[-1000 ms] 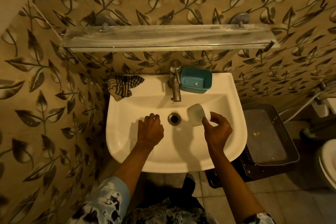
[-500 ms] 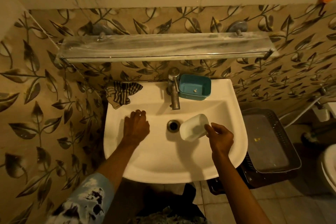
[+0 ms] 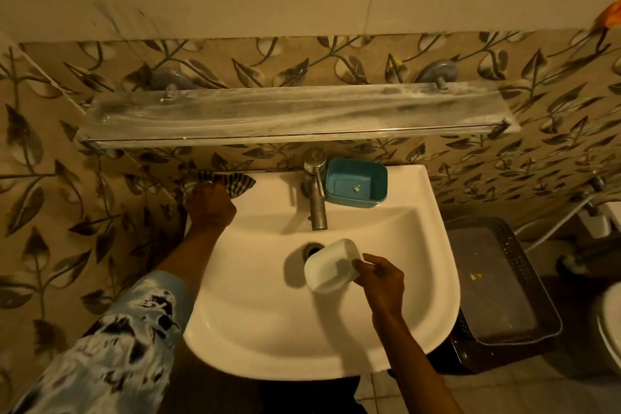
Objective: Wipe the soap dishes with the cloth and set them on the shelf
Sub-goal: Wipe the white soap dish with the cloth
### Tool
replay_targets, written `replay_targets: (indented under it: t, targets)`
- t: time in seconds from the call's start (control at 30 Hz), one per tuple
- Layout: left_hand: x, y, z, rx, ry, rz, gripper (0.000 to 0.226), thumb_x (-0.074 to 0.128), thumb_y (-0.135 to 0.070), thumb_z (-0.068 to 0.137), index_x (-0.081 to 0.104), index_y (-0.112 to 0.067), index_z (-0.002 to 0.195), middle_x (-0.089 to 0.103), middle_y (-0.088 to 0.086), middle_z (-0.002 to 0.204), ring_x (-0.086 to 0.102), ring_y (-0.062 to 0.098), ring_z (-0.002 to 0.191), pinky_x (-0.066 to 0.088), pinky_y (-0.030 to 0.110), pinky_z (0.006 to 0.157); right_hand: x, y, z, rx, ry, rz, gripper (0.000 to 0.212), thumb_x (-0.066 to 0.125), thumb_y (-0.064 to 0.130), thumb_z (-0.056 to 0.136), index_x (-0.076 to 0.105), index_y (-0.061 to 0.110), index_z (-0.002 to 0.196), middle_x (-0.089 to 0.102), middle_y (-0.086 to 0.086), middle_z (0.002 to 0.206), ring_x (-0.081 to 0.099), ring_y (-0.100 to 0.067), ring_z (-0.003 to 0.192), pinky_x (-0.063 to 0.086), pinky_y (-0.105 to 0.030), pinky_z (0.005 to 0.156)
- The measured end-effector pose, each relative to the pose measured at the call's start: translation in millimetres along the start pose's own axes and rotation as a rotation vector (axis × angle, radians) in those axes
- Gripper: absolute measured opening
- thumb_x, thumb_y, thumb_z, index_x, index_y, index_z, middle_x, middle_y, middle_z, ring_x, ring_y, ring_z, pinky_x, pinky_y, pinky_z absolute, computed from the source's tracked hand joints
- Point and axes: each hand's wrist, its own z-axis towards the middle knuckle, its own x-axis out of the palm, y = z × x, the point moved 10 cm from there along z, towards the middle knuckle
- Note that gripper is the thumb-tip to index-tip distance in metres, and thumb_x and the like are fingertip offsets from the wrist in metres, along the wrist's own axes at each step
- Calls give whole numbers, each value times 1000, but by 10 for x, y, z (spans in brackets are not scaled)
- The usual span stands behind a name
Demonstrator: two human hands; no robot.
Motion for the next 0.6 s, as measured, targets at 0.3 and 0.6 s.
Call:
replay_targets:
  t: [0.3,0.6]
  targets:
    - [62,32,-19,21,-35,-63,38,58,-13,89,52,4,123,51,25,130,40,38,128,28,47,111,261,-152,-54,137,133,171,30,73,6,81,67,0,110,69,-18,105,66,-35,97,60,-42,75]
    - [-310,131,-162,-51,-156,-501,33,61,-31,88,64,1,98,65,20,103,60,35,99,49,43,89,564,-121,-231,291,241,379,4,65,6,87,68,9,87,67,-14,99,64,-33,97,56,-38,71]
